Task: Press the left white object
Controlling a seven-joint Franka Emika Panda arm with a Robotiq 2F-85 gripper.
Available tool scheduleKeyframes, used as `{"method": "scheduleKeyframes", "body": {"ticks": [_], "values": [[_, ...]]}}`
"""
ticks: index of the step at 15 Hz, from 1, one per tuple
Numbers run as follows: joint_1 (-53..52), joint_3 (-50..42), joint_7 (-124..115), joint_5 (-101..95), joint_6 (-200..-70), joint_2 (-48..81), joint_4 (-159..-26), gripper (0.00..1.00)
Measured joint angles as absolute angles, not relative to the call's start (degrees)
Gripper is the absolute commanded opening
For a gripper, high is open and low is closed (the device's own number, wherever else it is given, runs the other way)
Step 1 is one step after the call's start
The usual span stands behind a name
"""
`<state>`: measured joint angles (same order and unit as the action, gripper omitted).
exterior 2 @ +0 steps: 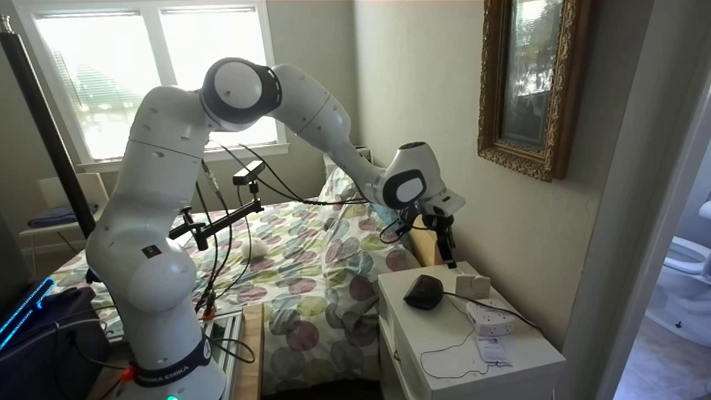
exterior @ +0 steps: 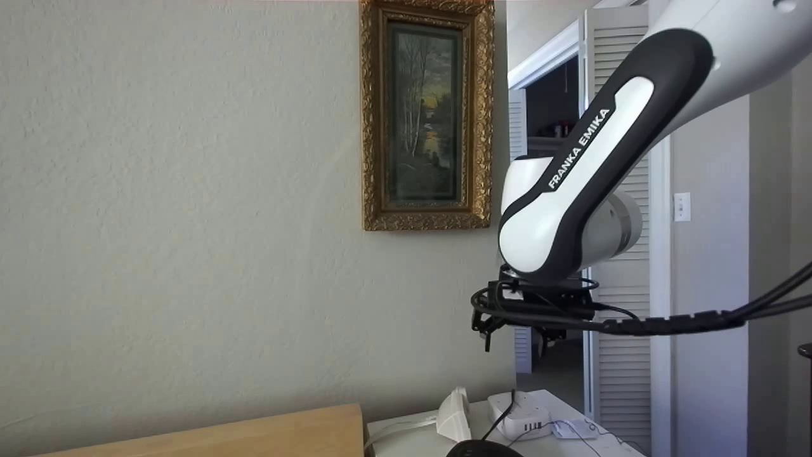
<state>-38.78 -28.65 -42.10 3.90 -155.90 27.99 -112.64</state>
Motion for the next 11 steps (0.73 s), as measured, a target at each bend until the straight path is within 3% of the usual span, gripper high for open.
{"method": "scheduleKeyframes", "body": {"ticks": [8,11], "values": [[-22.1,-9.3,-30.8,-2.8,-147.3,18.7,-113.9,1.0],[-20.0,-7.3,-30.6,-3.2,-147.5,18.7,-113.9,1.0]]}}
